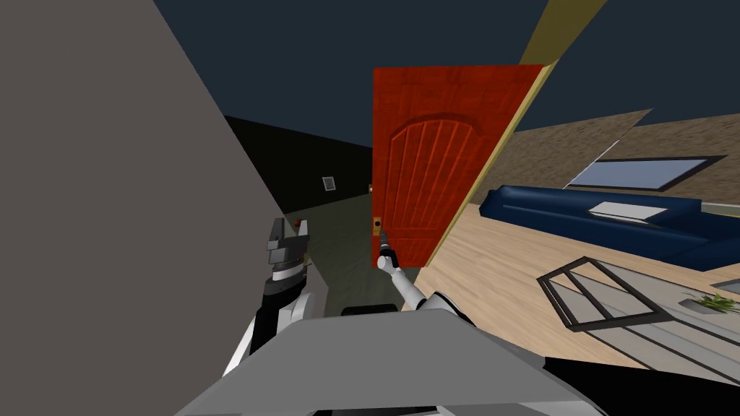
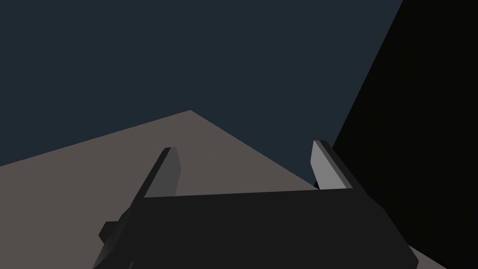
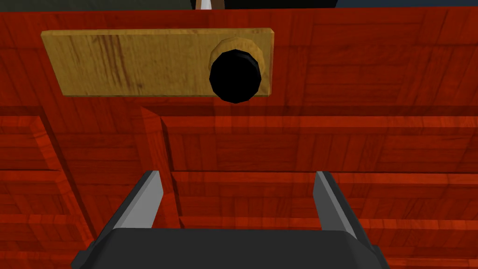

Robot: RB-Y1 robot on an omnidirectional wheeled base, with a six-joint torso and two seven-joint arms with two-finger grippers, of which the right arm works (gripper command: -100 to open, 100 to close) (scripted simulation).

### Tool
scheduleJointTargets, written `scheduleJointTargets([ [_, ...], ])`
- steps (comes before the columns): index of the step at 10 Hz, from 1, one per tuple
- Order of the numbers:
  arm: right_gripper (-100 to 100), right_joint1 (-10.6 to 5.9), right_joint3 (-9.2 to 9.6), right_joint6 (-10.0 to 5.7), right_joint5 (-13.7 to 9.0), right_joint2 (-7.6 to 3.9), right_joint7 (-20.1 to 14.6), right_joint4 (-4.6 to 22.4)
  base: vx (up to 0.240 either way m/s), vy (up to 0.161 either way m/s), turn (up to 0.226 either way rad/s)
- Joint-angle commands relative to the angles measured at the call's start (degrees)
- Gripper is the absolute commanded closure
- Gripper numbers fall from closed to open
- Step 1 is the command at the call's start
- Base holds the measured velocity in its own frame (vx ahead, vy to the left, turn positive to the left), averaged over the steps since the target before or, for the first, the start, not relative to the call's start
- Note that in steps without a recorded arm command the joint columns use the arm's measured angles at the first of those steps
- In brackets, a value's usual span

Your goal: Push the door open

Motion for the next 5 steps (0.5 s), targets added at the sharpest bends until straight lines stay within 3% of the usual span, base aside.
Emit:
scheduleJointTargets([
  [1,-100,-0.06,0.55,-0.35,-1.6,0.98,1.4,-0.1,-0.074,0.108,0.007],
  [2,-100,-0.13,0.32,-0.23,-1.0,0.61,0.9,0.0,-0.037,0.051,-0.005],
  [3,-100,-0.19,0.27,-0.28,-1.1,-0.83,1.0,0.1,0.087,-0.063,0.006],
  [4,-100,-0.21,0.23,-0.29,-1.1,-1.29,0.9,0.1,0.124,-0.12,0.016],
  [5,-100,-0.27,0.11,-0.32,-1.1,-2.5,0.8,0.2,0.135,-0.102,0.026],
])
